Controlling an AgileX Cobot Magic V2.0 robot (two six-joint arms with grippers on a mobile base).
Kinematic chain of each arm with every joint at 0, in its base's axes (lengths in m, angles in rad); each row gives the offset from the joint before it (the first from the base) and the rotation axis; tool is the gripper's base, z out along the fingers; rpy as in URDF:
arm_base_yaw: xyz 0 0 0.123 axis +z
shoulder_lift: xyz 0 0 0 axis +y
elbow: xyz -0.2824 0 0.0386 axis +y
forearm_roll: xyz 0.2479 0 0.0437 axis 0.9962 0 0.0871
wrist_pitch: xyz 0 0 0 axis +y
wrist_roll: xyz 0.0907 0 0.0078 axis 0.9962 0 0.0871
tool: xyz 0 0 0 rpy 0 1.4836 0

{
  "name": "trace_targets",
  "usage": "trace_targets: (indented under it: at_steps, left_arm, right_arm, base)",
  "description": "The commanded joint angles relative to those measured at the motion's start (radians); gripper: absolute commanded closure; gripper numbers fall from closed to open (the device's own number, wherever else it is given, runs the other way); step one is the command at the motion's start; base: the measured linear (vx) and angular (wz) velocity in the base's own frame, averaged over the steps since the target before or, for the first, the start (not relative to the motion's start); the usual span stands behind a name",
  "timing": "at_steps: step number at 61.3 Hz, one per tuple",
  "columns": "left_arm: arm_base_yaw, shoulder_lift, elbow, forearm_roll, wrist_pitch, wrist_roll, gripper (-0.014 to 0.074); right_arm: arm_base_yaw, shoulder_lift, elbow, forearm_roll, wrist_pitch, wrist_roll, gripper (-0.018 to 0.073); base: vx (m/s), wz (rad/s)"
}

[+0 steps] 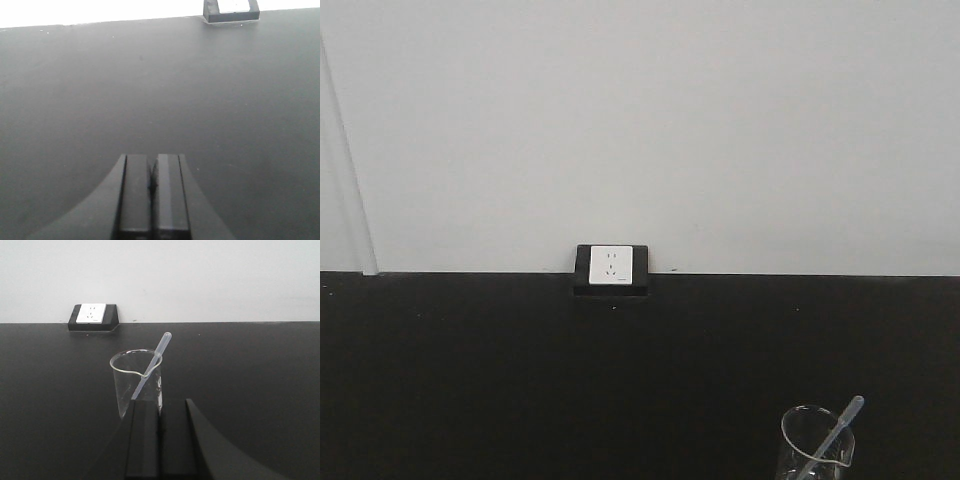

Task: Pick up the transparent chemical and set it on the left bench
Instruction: 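Close the right gripper on the transparent dropper standing in the glass beaker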

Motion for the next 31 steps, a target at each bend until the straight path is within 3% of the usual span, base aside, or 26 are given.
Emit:
trace_targets:
  at_steps: [1, 19, 31]
  left_arm:
    - [-0.002, -0.019, 0.016, -0.001, -0.078, -0.008, 0.06]
    - [-0.002, -0.019, 0.016, -0.001, -0.078, -0.008, 0.06]
    - [-0.002, -0.019, 0.016, -0.001, -0.078, -0.008, 0.06]
  right_arm:
    - [-0.005, -0.002, 0.006, -0.006, -0.088, -0.006, 0.0567]
    - [-0.005, -0.002, -0.004, 0.005, -0.166, -0.001, 0.0567]
    - [-0.005, 0.062, -0.136, 0.02, -0.195, -0.004, 0.0567]
  base:
    - [0.0, 0.0]
    - [0.0, 0.0]
    - [0.0, 0.0]
